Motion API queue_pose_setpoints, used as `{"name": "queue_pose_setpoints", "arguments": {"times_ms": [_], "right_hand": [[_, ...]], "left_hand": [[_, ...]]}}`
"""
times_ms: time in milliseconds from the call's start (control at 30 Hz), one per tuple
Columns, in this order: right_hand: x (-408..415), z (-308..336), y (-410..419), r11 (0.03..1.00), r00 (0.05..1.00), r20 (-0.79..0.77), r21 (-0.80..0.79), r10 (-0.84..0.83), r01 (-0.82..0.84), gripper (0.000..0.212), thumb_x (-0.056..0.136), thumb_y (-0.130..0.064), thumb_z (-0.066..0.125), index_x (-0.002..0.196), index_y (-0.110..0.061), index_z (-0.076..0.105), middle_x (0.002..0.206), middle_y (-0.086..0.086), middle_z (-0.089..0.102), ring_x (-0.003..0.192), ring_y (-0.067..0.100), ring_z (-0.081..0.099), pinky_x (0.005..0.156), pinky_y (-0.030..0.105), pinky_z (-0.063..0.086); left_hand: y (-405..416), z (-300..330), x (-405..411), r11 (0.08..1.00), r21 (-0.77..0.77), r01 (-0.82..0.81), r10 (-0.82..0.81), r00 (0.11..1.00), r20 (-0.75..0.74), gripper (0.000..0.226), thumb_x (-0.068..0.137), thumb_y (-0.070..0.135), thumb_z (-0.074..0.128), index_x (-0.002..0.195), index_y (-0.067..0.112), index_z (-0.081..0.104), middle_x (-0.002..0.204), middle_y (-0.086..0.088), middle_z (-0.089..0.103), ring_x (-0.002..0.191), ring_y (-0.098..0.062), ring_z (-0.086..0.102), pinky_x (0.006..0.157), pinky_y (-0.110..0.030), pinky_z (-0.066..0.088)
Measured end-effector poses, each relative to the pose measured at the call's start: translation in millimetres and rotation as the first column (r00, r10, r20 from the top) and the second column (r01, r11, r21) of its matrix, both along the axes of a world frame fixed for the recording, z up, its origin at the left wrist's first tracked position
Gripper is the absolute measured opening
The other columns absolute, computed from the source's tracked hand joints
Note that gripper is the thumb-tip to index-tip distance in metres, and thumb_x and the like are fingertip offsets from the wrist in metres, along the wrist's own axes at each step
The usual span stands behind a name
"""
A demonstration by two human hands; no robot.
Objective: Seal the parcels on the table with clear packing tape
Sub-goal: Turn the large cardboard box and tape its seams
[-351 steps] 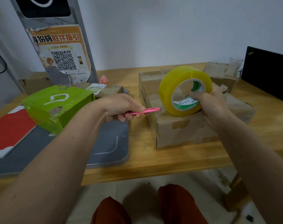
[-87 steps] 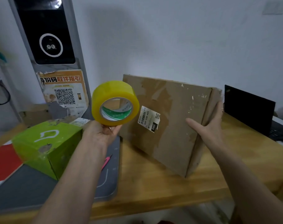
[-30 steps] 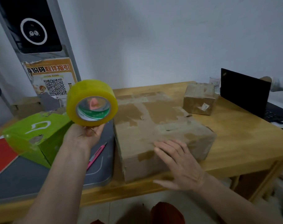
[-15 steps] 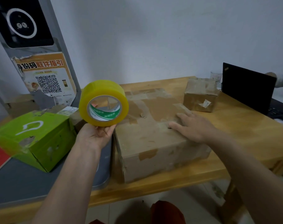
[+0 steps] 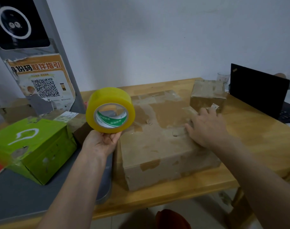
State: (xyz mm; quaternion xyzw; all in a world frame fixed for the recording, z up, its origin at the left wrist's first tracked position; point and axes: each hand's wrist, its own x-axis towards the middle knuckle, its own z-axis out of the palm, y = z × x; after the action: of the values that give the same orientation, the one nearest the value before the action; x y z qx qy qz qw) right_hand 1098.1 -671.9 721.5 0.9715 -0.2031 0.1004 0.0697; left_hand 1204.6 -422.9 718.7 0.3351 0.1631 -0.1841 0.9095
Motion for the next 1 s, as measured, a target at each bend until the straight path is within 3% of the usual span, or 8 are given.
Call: {"name": "queue_pose_setpoints", "arguments": {"times_ms": [100, 200, 333, 500, 733, 833, 900, 1000], "right_hand": [[26.8, -0.1, 24.4, 0.937, 0.958, 0.071, 0.199, 0.279, -0.288, 0.036, 0.101, -0.032, 0.038, 0.135, -0.023, 0.049, 0.129, 0.009, 0.041, 0.121, 0.026, 0.035, 0.103, 0.042, 0.037], [60.9, 1.8, 46.1, 0.848, 0.898, 0.003, 0.325, 0.441, -0.418, 0.056, 0.100, -0.011, 0.033, 0.151, -0.033, 0.026, 0.138, 0.008, 0.036, 0.125, 0.026, 0.031, 0.104, 0.040, 0.032], [74.2, -1.2, 42.0, 0.839, 0.870, -0.051, 0.297, 0.490, -0.456, 0.059, 0.096, -0.001, 0.030, 0.142, -0.036, 0.042, 0.138, 0.004, 0.039, 0.124, 0.026, 0.033, 0.102, 0.039, 0.031], [60.5, -8.9, 25.4, 0.757, 0.838, 0.068, 0.395, 0.541, -0.521, 0.050, 0.100, 0.000, 0.030, 0.128, -0.028, 0.060, 0.136, -0.001, 0.049, 0.121, 0.019, 0.040, 0.104, 0.039, 0.033], [60.4, -9.9, 30.4, 0.780, 0.836, 0.053, 0.329, 0.547, -0.532, 0.044, 0.098, -0.001, 0.033, 0.123, -0.028, 0.057, 0.130, -0.002, 0.047, 0.113, 0.017, 0.040, 0.098, 0.035, 0.034], [60.4, -9.4, 26.0, 0.749, 0.845, 0.082, 0.424, 0.528, -0.509, 0.039, 0.100, -0.005, 0.037, 0.121, -0.029, 0.061, 0.133, -0.003, 0.049, 0.123, 0.018, 0.041, 0.106, 0.036, 0.033], [57.0, -6.3, 26.0, 0.657, 0.851, 0.184, 0.563, 0.491, -0.501, 0.031, 0.101, -0.020, 0.049, 0.130, -0.029, 0.057, 0.138, -0.005, 0.050, 0.128, 0.014, 0.043, 0.110, 0.035, 0.034], [44.9, 2.0, 41.8, 0.380, 0.830, 0.431, 0.744, 0.354, -0.549, 0.079, 0.083, -0.044, 0.071, 0.149, -0.028, 0.031, 0.146, -0.008, 0.046, 0.130, 0.006, 0.045, 0.109, 0.035, 0.040]], "left_hand": [[0.4, -0.6, -0.3, 1.000, 0.004, -0.002, 0.002, 1.000, -0.006, 0.028, 0.106, 0.015, 0.041, 0.094, 0.002, 0.062, 0.067, -0.017, 0.072, 0.123, -0.030, 0.060, 0.101, -0.045, 0.046], [3.3, -0.9, -1.3, 1.000, -0.015, 0.002, -0.002, 1.000, -0.013, 0.027, 0.105, 0.015, 0.042, 0.096, 0.001, 0.063, 0.072, -0.018, 0.073, 0.121, -0.031, 0.061, 0.097, -0.046, 0.048], [8.7, -2.6, -1.4, 1.000, -0.004, -0.004, 0.004, 1.000, -0.008, 0.027, 0.104, 0.017, 0.044, 0.095, 0.002, 0.064, 0.072, -0.018, 0.073, 0.120, -0.032, 0.062, 0.098, -0.048, 0.047], [9.3, -3.9, 2.7, 1.000, 0.002, 0.001, -0.001, 1.000, -0.016, 0.025, 0.103, 0.018, 0.046, 0.096, 0.003, 0.065, 0.078, -0.017, 0.073, 0.118, -0.032, 0.063, 0.096, -0.048, 0.049], [6.6, -0.6, 4.7, 1.000, 0.003, 0.001, -0.001, 0.998, -0.062, 0.026, 0.105, 0.014, 0.042, 0.097, 0.000, 0.063, 0.086, -0.020, 0.072, 0.116, -0.033, 0.065, 0.101, -0.045, 0.050], [6.4, 0.8, 3.0, 1.000, 0.014, 0.000, 0.001, 0.999, -0.053, 0.026, 0.105, 0.013, 0.042, 0.099, 0.000, 0.064, 0.091, -0.020, 0.072, 0.114, -0.033, 0.066, 0.099, -0.046, 0.051], [6.2, 3.2, 3.0, 1.000, 0.027, -0.006, 0.007, 0.999, -0.033, 0.026, 0.105, 0.013, 0.043, 0.101, 0.001, 0.066, 0.089, -0.019, 0.073, 0.111, -0.033, 0.067, 0.095, -0.046, 0.053], [4.7, 6.4, 3.5, 0.999, 0.048, -0.011, 0.012, 1.000, -0.006, 0.027, 0.105, 0.014, 0.043, 0.114, 0.004, 0.066, 0.103, -0.017, 0.073, 0.113, -0.032, 0.066, 0.088, -0.048, 0.053]]}}
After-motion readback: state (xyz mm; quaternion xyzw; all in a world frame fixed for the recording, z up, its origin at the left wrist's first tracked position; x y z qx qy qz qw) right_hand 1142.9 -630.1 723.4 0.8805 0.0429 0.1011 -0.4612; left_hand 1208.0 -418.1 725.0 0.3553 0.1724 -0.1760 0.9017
